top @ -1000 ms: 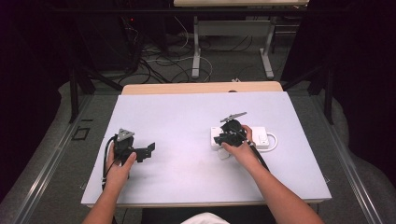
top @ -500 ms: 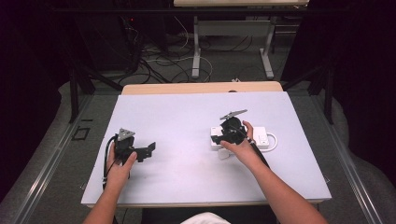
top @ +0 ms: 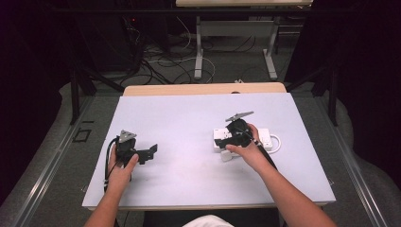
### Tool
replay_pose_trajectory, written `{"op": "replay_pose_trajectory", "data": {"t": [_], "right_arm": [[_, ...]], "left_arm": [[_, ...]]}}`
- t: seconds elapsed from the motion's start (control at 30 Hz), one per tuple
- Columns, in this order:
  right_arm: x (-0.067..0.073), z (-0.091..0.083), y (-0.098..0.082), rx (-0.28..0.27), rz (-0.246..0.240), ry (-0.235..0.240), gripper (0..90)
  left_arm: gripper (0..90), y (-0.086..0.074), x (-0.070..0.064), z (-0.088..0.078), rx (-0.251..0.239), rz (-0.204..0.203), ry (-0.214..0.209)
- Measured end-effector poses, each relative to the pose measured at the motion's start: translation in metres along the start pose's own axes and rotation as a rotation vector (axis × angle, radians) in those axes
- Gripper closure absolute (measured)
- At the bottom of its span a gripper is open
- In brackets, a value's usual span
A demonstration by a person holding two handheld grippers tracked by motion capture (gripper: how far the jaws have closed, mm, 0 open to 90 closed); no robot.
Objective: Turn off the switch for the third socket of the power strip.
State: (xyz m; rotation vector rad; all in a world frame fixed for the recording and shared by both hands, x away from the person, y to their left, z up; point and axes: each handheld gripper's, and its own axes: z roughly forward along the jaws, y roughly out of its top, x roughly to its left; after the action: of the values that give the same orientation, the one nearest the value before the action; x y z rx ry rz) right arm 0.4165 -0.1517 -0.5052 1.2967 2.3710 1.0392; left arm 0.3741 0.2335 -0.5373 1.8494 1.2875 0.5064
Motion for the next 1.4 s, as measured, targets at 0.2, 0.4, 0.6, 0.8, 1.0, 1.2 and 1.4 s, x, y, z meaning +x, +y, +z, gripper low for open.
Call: {"op": "replay_pose_trajectory", "data": {"t": [0.2, 0.4, 0.6, 0.8, 1.0, 1.2, 1.4], "right_arm": [[-0.003, -0.009, -0.005, -0.006, 0.015, -0.009, 11.1], [-0.006, -0.017, -0.014, -0.008, 0.006, -0.018, 1.7], [-0.007, -0.026, -0.025, -0.017, -0.016, -0.005, 0.0], [-0.008, -0.036, -0.037, -0.023, -0.03, -0.039, 0.0], [-0.015, -0.048, -0.05, -0.031, -0.016, -0.046, 0.0], [-0.023, -0.06, -0.065, -0.037, 0.014, -0.061, 0.0], [-0.029, -0.065, -0.076, -0.046, 0.034, -0.07, 0.0]], "left_arm": [[0.1, 0.001, -0.001, 0.001, 0.002, 0.004, -0.006], [0.1, 0.001, -0.003, 0.002, -0.002, 0.008, -0.011], [0.1, 0.001, -0.004, 0.003, -0.006, 0.001, -0.013], [0.1, 0.001, -0.004, 0.003, -0.006, 0.004, -0.012], [0.1, 0.0, -0.003, 0.001, -0.004, 0.01, -0.01], [0.1, 0.0, -0.003, 0.001, -0.01, 0.003, -0.006], [0.1, 0.0, -0.003, 0.0, -0.002, 0.004, -0.007]]}}
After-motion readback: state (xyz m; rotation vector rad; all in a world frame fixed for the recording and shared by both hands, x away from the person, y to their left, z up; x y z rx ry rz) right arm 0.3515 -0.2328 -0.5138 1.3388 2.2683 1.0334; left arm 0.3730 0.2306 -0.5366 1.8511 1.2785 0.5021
